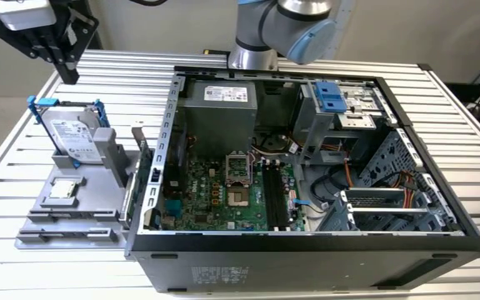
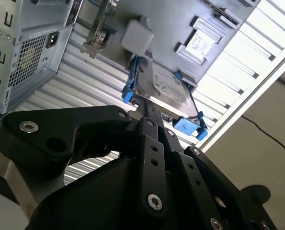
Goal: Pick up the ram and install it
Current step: 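Reach for the ram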
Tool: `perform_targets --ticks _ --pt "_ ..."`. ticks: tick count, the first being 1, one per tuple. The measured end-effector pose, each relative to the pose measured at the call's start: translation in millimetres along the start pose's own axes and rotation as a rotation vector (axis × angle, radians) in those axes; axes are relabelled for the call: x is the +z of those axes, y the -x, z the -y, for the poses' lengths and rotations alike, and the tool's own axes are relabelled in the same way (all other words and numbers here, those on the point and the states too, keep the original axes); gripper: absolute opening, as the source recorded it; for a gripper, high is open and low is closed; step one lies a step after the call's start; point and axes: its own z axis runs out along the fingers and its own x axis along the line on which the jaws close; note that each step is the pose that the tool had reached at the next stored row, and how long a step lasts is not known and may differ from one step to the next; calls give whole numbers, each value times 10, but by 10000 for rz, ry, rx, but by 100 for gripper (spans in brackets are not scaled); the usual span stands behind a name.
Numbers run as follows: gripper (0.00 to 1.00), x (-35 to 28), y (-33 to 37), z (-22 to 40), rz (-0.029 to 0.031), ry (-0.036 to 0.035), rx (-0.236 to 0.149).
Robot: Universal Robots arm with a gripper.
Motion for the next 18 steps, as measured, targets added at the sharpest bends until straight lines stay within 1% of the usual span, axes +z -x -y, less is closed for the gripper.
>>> perform_targets --ticks 4,12,18 --pt "0 -2 -103 4 -1 1 -18" --pt "0 -5 -258 4 -5 2 -109" --pt "0 -5 -271 4 -6 3 -125"
